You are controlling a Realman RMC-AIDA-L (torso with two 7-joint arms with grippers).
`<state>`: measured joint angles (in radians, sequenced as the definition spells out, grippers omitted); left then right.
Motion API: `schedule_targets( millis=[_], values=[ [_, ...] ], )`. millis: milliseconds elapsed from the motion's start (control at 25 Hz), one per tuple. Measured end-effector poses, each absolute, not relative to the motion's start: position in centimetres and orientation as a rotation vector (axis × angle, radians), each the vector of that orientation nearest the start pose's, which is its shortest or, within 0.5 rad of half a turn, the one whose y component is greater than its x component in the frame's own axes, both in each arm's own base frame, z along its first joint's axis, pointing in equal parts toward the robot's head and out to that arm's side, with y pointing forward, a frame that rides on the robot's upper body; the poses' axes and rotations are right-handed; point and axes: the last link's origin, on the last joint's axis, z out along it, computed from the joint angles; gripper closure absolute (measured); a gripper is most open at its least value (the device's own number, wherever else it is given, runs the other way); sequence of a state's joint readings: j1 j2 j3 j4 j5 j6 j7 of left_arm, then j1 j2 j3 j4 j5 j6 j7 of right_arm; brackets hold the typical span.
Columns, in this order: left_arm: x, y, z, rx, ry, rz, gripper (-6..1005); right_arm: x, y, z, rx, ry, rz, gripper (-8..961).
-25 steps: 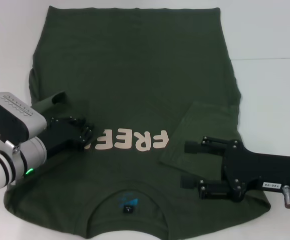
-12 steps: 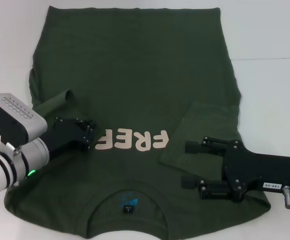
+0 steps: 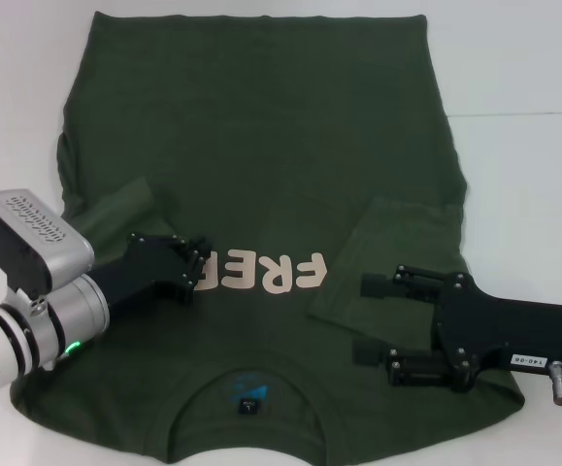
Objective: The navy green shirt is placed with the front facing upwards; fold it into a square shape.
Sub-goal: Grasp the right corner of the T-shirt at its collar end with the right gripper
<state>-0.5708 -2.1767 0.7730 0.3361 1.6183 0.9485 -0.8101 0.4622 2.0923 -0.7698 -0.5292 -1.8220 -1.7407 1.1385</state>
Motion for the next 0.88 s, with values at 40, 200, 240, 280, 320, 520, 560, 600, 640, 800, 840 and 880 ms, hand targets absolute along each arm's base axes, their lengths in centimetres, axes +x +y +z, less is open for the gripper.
schedule_targets(
  millis=[40, 200, 240, 280, 320, 520, 560, 600, 640, 800, 840, 880],
  values=[
    [-28.2, 35.6, -7.8, -2.342, -0.499, -0.494, 947, 25.1, 28.5, -1.9, -2.783, 0.416, 1.042, 127],
    [-28.3, 34.9, -7.8, -2.356, -0.497, -0.528, 946, 25.0, 28.5, -2.0, -2.784, 0.415, 1.040, 127],
    [-28.3, 34.7, -7.8, -2.358, -0.496, -0.532, 946, 25.0, 28.6, -2.0, -2.784, 0.415, 1.040, 127],
    [-28.3, 34.6, -7.8, -2.359, -0.495, -0.535, 946, 25.0, 28.6, -2.0, -2.785, 0.414, 1.040, 127],
    [-28.4, 34.5, -7.8, -2.361, -0.494, -0.537, 946, 25.0, 28.6, -2.0, -2.784, 0.414, 1.040, 127],
    [-28.4, 34.2, -8.1, -2.374, -0.499, -0.539, 944, 24.9, 28.7, -2.0, -2.785, 0.410, 1.040, 128],
    [-28.3, 34.2, -8.1, -2.374, -0.501, -0.547, 942, 24.9, 28.7, -2.0, -2.786, 0.409, 1.040, 128],
    [-28.2, 34.1, -8.1, -2.373, -0.504, -0.563, 941, 24.8, 28.7, -2.0, -2.788, 0.408, 1.040, 128],
    [-28.1, 34.1, -8.0, -2.372, -0.507, -0.583, 939, 24.8, 28.7, -2.0, -2.790, 0.406, 1.039, 128],
    [-27.4, 34.2, -6.8, -2.339, -0.574, -0.718, 886, 24.8, 28.8, -1.9, -2.793, 0.394, 1.030, 129],
    [-27.1, 34.4, -5.5, -2.316, -0.651, -0.805, 869, 24.9, 28.9, -1.7, -2.784, 0.396, 1.028, 129],
    [-27.1, 34.4, -5.5, -2.316, -0.651, -0.805, 827, 24.9, 28.9, -1.7, -2.784, 0.396, 1.028, 128]
  ],
)
